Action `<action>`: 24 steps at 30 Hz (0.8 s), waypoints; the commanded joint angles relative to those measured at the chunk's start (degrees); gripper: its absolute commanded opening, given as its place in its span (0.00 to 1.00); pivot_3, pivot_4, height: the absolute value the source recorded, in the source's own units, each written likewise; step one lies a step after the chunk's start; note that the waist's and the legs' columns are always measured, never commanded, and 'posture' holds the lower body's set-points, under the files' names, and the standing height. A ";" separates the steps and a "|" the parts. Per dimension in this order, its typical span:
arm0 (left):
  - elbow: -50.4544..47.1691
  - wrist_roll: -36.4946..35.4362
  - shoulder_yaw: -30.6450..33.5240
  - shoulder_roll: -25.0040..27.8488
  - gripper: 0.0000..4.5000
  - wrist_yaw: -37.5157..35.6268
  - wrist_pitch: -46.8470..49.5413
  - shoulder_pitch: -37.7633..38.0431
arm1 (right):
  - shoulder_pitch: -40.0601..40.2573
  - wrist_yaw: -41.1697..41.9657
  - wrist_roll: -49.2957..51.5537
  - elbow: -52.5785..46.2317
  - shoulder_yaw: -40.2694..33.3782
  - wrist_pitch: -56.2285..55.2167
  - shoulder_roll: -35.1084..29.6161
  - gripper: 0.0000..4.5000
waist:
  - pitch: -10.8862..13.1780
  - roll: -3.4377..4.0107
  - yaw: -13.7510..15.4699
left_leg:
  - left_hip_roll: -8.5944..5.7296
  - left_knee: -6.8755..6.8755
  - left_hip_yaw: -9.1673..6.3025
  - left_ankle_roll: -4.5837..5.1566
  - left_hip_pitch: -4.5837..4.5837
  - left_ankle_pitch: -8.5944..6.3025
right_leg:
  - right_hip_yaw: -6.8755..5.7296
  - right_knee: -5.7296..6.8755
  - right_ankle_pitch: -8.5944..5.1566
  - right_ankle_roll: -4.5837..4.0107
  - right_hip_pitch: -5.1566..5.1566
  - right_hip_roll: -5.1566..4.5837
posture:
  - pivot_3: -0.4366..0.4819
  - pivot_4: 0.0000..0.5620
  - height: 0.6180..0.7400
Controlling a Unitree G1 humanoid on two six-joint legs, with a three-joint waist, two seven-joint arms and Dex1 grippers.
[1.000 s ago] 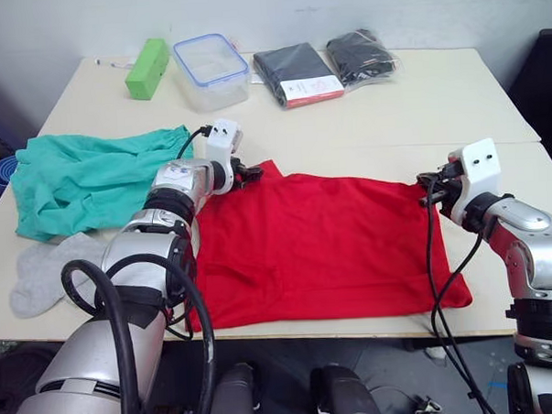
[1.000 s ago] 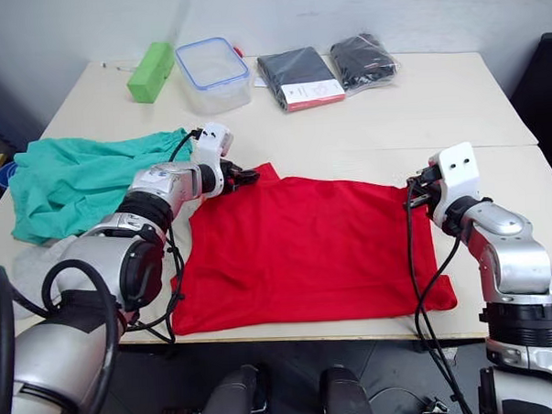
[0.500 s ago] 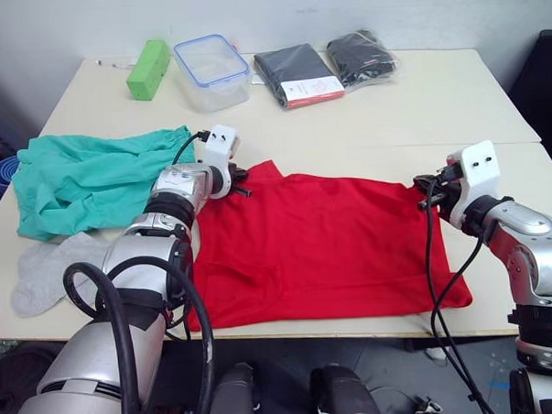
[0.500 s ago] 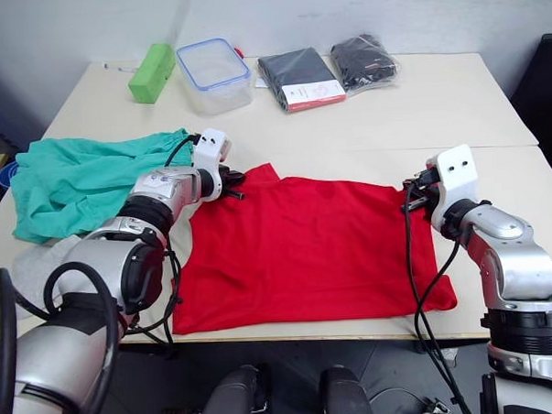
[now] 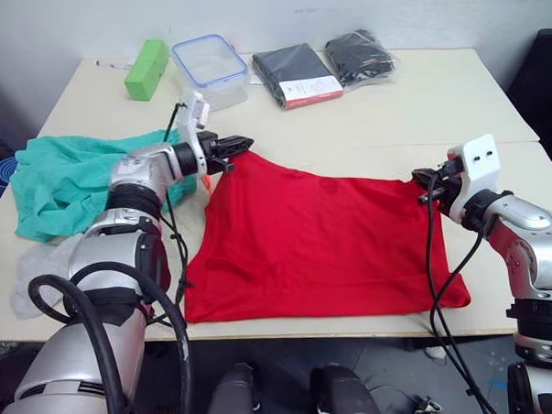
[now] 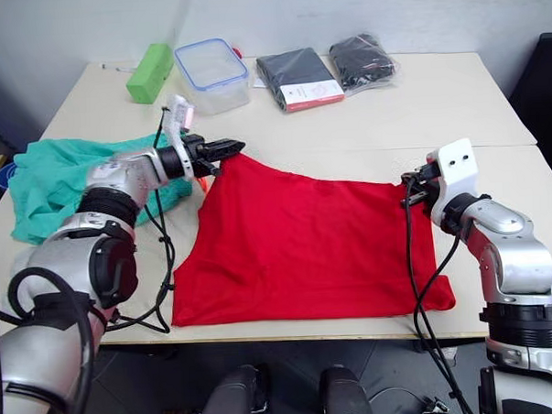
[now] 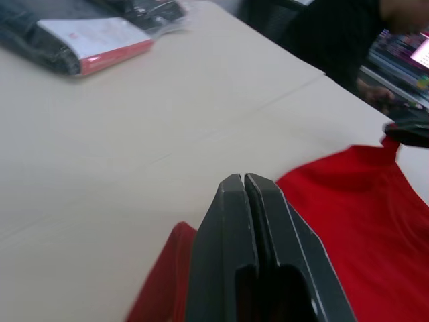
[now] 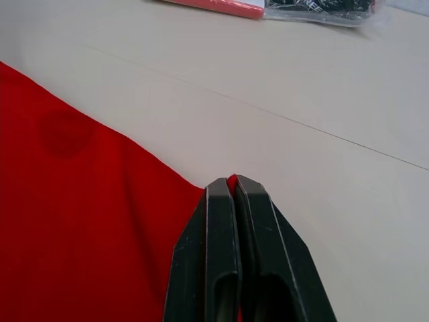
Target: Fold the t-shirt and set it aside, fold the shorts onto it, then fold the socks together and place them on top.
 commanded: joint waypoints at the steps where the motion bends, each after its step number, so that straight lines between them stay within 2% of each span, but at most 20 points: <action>1: -6.23 0.50 -2.79 1.38 0.00 -3.02 -4.02 4.79 | 1.66 3.38 -0.03 -1.03 0.43 -4.84 -1.60 0.00 | 0.00 0.00 0.02 | 0.00 0.00 0.00 0.00 0.00 0.00 | 0.02 0.00 0.00 0.00 0.00 -0.02 | 0.48 0.27 1.00; 6: -19.09 2.79 -8.05 3.57 0.00 -4.45 -15.39 16.62 | 7.66 8.95 -2.31 -3.08 0.32 -18.11 -4.42 0.00 | 0.00 0.00 0.11 | 0.01 0.01 0.00 0.03 -0.05 -0.02 | 0.12 -0.03 0.00 0.00 -0.01 -0.17 | 0.48 0.27 1.00; 11: -31.50 4.58 -12.24 6.49 0.00 -5.04 -28.63 30.50 | 18.21 16.34 -7.25 -4.26 2.52 -36.06 -8.30 0.00 | -0.02 -0.01 0.18 | 0.04 0.03 -0.01 0.05 0.01 -0.03 | 0.17 -0.05 0.00 0.00 0.07 -0.24 | 0.48 0.27 1.00; 17: -34.90 7.31 -14.56 9.14 0.00 -0.02 -35.48 37.19 | 21.49 17.09 -12.14 1.26 4.29 -47.29 -9.96 0.00 | -0.03 -0.04 0.08 | 0.07 0.13 0.08 0.09 0.40 -0.05 | 0.20 -0.20 0.00 0.00 0.37 -0.29 | 0.48 0.27 1.00; 20: -34.75 5.92 -14.43 8.84 0.00 0.92 -32.28 37.24 | 20.74 17.05 -12.70 2.74 4.63 -48.59 -9.70 0.00 | -0.03 -0.04 0.05 | 0.13 -0.04 0.09 0.08 1.10 -0.11 | 0.23 -0.40 0.00 0.00 1.02 -0.29 | 0.48 0.27 1.00; 23: -35.78 3.19 -13.86 8.91 0.00 -0.52 -24.52 36.26 | 20.23 17.53 -12.57 3.18 4.87 -48.51 -9.69 0.00 | -0.03 -0.04 0.07 | 0.15 -0.03 0.08 0.04 1.15 -0.17 | 0.36 -0.39 -0.01 -0.01 1.07 -0.30 | 0.48 0.27 1.00; 24: -36.44 1.97 -13.61 9.16 0.04 -1.31 -21.22 35.90 | 20.15 17.72 -12.44 3.16 4.96 -48.27 -9.73 0.00 | -0.04 -0.04 0.07 | 0.15 -0.03 0.08 0.04 1.15 -0.17 | 0.40 -0.39 -0.01 -0.01 1.07 -0.30 | 0.48 0.27 1.00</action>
